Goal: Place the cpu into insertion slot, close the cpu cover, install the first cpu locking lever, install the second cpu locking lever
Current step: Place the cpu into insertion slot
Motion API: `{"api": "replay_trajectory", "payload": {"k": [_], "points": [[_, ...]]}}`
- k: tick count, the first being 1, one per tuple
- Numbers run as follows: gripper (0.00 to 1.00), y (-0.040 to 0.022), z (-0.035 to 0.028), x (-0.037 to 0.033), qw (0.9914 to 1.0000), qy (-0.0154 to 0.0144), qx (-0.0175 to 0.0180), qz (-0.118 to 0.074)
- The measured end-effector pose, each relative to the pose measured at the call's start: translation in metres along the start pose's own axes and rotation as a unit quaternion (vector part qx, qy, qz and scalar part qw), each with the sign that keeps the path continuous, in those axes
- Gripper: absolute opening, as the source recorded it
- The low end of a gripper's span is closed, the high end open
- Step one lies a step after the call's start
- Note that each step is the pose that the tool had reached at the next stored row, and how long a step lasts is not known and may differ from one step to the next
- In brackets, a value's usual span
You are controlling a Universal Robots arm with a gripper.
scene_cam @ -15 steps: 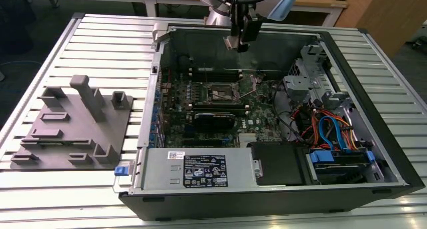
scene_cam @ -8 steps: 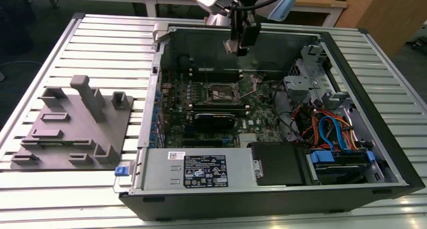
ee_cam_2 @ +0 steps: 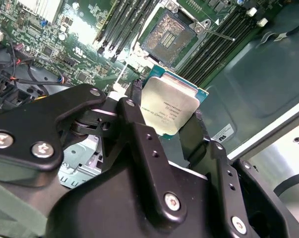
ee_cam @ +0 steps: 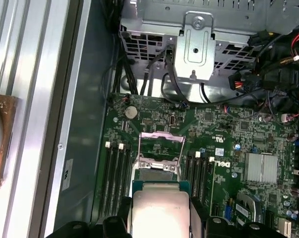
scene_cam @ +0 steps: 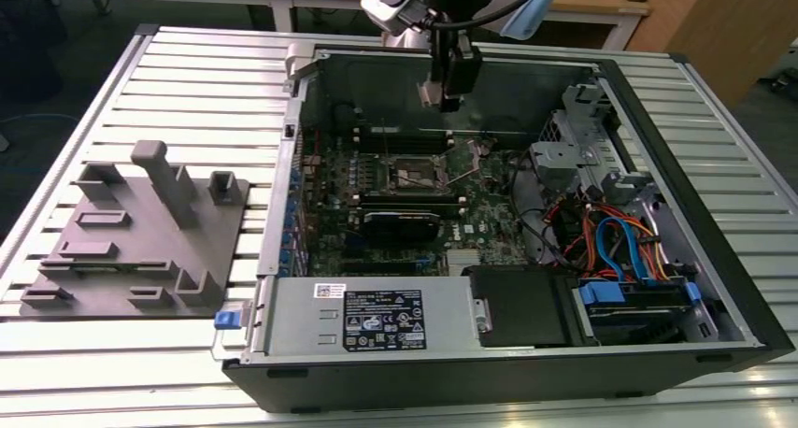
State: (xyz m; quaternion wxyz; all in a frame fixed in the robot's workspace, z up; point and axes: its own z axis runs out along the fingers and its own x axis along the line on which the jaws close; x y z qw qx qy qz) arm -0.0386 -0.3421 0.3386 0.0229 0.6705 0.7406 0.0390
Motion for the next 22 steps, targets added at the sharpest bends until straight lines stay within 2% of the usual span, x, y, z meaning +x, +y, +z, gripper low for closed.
{"api": "replay_trajectory", "payload": {"k": [18, 22], "points": [[0.54, -0.0003, 0.0035, -0.0001, 1.00000, 0.0001, -0.0001, 0.000], [0.54, -0.0007, 0.0083, -0.0002, 0.99991, -0.0011, -0.0002, 0.014]]}}
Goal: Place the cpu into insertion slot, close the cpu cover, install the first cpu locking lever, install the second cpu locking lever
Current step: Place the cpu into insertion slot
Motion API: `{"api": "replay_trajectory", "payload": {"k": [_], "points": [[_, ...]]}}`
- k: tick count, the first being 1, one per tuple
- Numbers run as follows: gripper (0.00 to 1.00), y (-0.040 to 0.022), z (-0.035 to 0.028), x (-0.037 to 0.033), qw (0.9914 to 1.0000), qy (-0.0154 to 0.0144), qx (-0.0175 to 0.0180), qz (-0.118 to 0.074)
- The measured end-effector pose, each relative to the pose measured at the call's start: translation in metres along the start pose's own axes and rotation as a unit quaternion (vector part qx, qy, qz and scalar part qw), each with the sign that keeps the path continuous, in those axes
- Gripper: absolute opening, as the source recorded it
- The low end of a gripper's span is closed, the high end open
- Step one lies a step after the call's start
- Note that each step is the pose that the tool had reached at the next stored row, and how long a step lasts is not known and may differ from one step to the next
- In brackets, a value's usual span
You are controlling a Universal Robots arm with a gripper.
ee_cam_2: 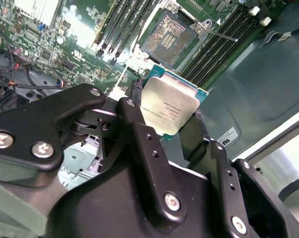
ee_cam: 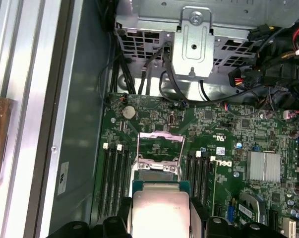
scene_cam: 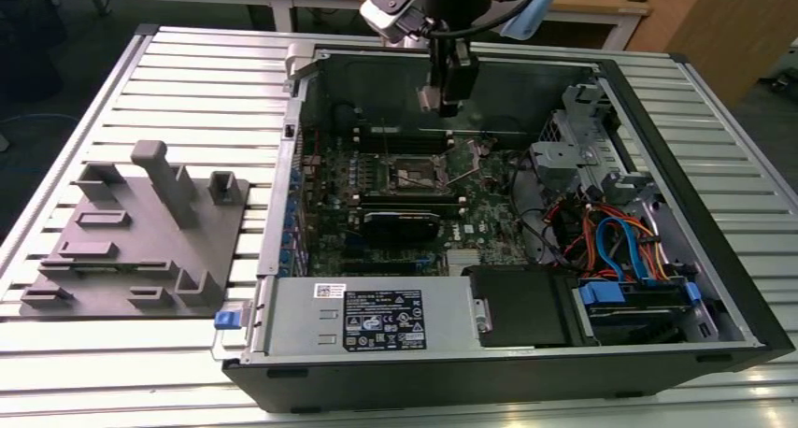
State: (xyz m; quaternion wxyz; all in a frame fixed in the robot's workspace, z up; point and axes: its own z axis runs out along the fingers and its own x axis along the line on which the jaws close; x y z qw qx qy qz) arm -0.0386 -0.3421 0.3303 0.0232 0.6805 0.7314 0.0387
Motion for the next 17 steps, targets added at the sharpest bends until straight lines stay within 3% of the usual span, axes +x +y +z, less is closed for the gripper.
{"api": "replay_trajectory", "payload": {"k": [5, 17], "points": [[0.54, -0.0002, 0.0016, -0.0001, 0.99987, -0.0014, -0.0003, 0.016], [0.54, -0.0002, 0.0019, 0.0000, 0.99985, -0.0015, -0.0003, 0.017]]}}
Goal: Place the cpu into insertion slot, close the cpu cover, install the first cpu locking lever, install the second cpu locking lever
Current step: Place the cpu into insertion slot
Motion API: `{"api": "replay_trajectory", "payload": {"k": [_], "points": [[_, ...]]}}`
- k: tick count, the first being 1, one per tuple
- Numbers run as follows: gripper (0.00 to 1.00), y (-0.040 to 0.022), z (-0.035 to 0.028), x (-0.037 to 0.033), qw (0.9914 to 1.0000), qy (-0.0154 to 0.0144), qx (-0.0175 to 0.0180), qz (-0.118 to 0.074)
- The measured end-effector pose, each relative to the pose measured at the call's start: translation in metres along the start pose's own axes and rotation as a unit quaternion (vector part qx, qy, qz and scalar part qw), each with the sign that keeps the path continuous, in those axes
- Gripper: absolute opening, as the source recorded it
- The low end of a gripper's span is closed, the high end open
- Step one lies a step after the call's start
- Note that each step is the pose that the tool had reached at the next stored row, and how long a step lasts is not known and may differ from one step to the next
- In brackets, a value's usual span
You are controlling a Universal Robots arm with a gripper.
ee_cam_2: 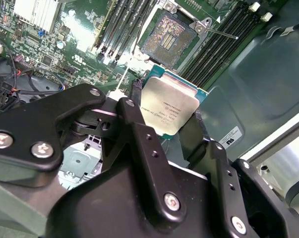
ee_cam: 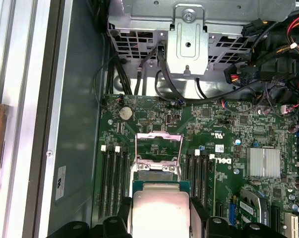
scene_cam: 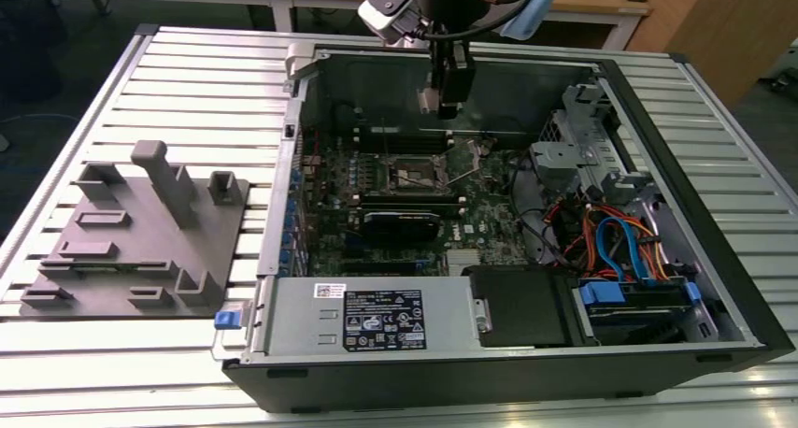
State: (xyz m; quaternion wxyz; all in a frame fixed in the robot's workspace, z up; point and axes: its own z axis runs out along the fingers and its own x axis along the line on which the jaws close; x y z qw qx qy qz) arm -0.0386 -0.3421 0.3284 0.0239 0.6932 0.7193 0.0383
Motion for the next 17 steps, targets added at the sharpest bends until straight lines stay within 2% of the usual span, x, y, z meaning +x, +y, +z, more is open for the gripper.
{"api": "replay_trajectory", "payload": {"k": [5, 17], "points": [[0.54, -0.0003, 0.0029, -0.0001, 1.00000, 0.0000, 0.0000, 0.000], [0.54, -0.0021, 0.0241, -0.0004, 1.00000, -0.0003, 0.0000, 0.000]]}}
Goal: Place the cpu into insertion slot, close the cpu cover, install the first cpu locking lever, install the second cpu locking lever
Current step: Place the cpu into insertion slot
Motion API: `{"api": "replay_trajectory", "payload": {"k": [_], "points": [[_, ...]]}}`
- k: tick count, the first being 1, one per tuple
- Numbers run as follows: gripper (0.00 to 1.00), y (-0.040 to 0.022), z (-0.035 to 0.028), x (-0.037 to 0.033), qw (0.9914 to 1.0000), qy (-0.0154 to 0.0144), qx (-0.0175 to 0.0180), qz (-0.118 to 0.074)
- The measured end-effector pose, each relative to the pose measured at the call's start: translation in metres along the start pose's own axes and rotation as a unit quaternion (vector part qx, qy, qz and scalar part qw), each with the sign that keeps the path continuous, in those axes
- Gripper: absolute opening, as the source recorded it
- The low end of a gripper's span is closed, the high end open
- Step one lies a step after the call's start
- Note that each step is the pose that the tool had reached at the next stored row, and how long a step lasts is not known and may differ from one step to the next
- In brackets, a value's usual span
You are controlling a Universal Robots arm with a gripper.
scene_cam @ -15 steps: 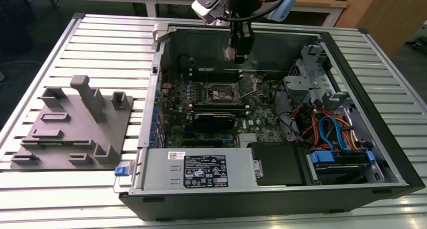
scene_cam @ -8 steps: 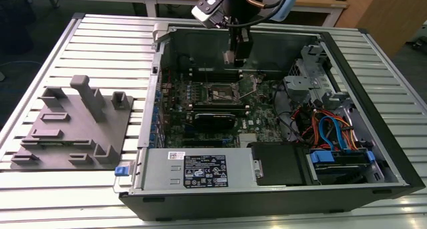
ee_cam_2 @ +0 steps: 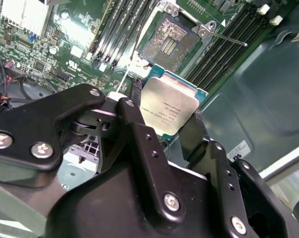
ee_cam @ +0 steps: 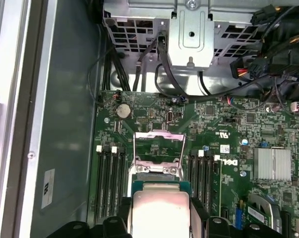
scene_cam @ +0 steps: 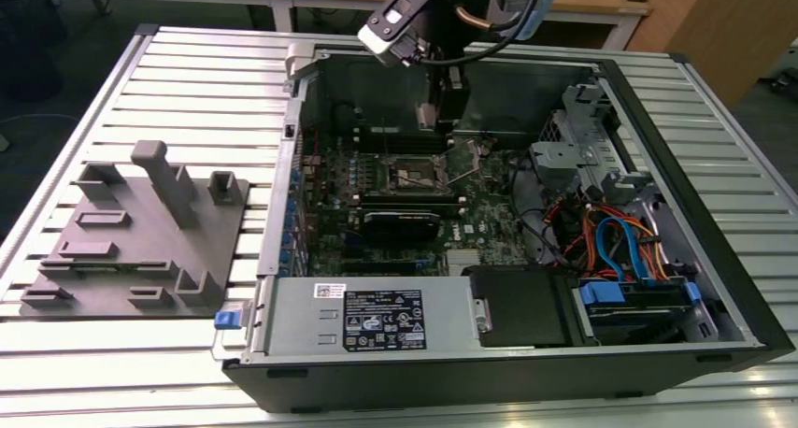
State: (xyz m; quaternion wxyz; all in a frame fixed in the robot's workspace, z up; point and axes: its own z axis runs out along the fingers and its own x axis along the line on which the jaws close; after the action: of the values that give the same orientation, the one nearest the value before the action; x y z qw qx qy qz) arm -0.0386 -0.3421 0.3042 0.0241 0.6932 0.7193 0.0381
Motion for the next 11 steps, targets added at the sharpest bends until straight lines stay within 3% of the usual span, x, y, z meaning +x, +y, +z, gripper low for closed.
{"api": "replay_trajectory", "payload": {"k": [6, 11], "points": [[0.54, -0.0008, 0.0091, -0.0002, 1.00000, 0.0001, -0.0001, 0.000], [0.54, -0.0010, 0.0118, -0.0002, 1.00000, 0.0000, 0.0000, 0.000]]}}
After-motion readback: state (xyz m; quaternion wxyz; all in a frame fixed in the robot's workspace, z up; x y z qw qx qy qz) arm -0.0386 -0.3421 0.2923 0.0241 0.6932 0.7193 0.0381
